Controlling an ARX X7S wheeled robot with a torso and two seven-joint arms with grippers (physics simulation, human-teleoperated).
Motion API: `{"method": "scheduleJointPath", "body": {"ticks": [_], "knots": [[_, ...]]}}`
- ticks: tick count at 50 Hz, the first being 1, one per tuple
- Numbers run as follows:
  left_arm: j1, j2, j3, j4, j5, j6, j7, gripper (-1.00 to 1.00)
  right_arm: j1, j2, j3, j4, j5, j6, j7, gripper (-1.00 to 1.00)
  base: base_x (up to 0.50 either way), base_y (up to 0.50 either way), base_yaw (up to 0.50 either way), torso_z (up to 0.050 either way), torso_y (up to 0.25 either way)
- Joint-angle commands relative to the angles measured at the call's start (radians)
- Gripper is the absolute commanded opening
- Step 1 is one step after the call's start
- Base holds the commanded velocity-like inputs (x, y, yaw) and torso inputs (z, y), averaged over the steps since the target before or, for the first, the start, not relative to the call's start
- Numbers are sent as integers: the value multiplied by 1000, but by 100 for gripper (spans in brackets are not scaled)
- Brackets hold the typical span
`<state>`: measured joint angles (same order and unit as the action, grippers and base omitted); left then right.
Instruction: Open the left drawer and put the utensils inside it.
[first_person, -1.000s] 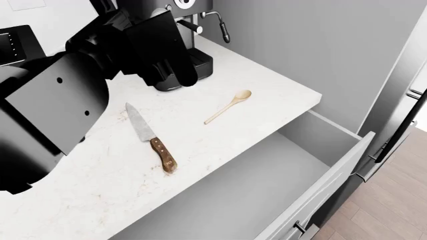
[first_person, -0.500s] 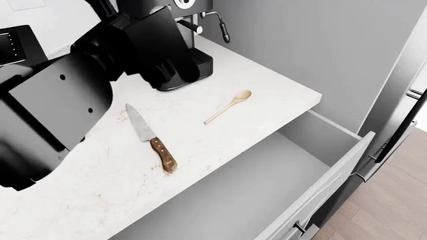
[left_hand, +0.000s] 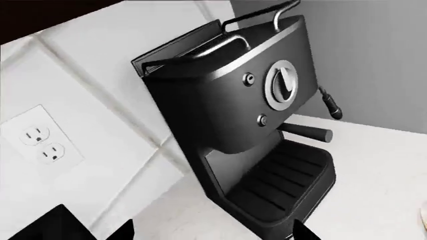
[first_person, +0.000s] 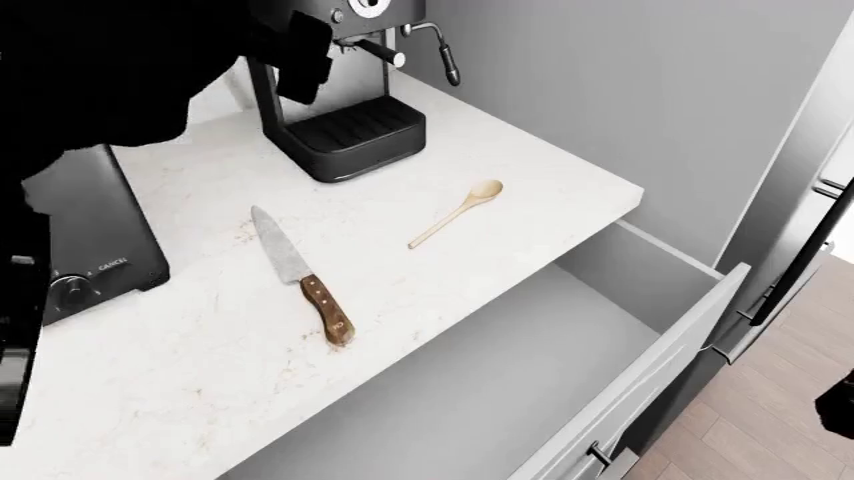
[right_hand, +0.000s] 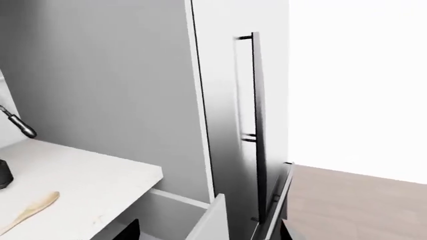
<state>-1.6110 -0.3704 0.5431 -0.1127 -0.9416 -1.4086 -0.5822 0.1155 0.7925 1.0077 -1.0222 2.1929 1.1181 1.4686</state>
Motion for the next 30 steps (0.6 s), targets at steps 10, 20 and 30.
{"method": "scheduleJointPath", "body": {"ticks": [10,20,30], "knots": [[-161,32,-16,-428,-1179,-65,-985,100,108,-75,-74,14,-29,118,-17,100,0,0,0,0,0],[-184,10,109,-438,-1309,67,-923,100,107,-105,-73,22,-50,141,-43,100,0,0,0,0,0],[-195,67,126,-651,-1224,174,-818,100,98,-121,-54,30,-56,151,-65,100,0,0,0,0,0]]}}
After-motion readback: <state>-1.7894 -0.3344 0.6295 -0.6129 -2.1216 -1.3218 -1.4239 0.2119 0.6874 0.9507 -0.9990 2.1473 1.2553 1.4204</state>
